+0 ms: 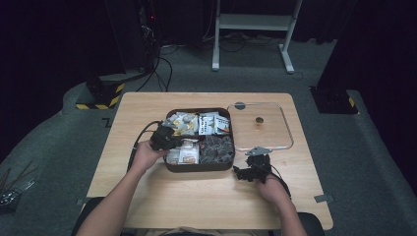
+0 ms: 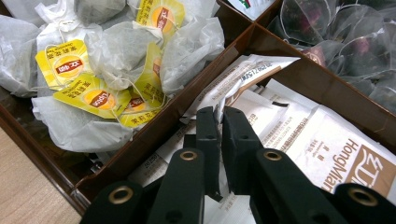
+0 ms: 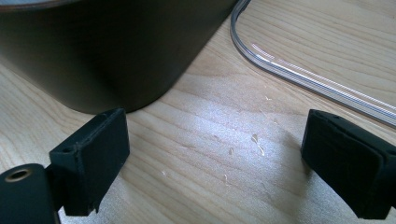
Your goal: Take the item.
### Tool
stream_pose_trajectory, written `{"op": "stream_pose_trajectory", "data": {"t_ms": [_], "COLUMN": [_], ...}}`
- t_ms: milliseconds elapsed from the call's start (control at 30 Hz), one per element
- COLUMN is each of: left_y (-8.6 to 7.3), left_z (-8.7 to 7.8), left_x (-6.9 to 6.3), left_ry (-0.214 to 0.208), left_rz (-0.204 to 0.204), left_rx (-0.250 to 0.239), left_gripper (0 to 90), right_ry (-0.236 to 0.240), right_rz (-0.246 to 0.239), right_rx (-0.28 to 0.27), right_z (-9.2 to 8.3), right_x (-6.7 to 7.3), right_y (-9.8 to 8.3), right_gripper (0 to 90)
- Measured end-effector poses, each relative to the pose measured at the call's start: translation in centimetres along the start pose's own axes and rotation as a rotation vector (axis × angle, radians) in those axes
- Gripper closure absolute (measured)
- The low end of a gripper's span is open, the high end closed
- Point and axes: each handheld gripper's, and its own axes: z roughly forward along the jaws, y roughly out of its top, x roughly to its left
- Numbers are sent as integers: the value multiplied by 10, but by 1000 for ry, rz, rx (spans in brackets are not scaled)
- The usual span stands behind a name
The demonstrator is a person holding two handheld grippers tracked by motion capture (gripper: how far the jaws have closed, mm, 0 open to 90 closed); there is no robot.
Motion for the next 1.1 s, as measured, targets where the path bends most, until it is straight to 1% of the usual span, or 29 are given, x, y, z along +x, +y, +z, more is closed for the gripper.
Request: {"op": "stream_pose_trajectory", "data": {"t_ms": [67, 267, 300, 467, 733, 767, 833, 1100], "left_y": [0, 1, 1, 1, 2, 2, 2, 0], "left_z": [0, -6, -9, -14, -22, -25, -27, -36], "left_x": [1, 2, 4, 5, 6, 5, 6, 7], "left_ry": [-6, -16, -25, -36, -52, -56, -58, -66], "left_rz": [-13, -20, -35, -48, -55, -60, -60, -78], "left_rx": [0, -15, -28, -35, -55, -65, -71, -92], "left_gripper": [866, 875, 876, 878, 878, 878, 879, 879], "right_ry": [0, 0, 0, 0, 0, 0, 0, 1], "right_rz": [-2, -2, 0, -2, -2, -2, -2, -4], "right_rx": [-1, 0, 0, -1, 0, 0, -1, -1], "right_z": [0, 0, 0, 0, 0, 0, 0, 0], "right_x": [0, 0, 0, 0, 0, 0, 0, 0], "right_y": [0, 0, 0, 0, 0, 0, 0, 0], "right_gripper": [78, 78, 78, 78, 78, 78, 78, 78]}}
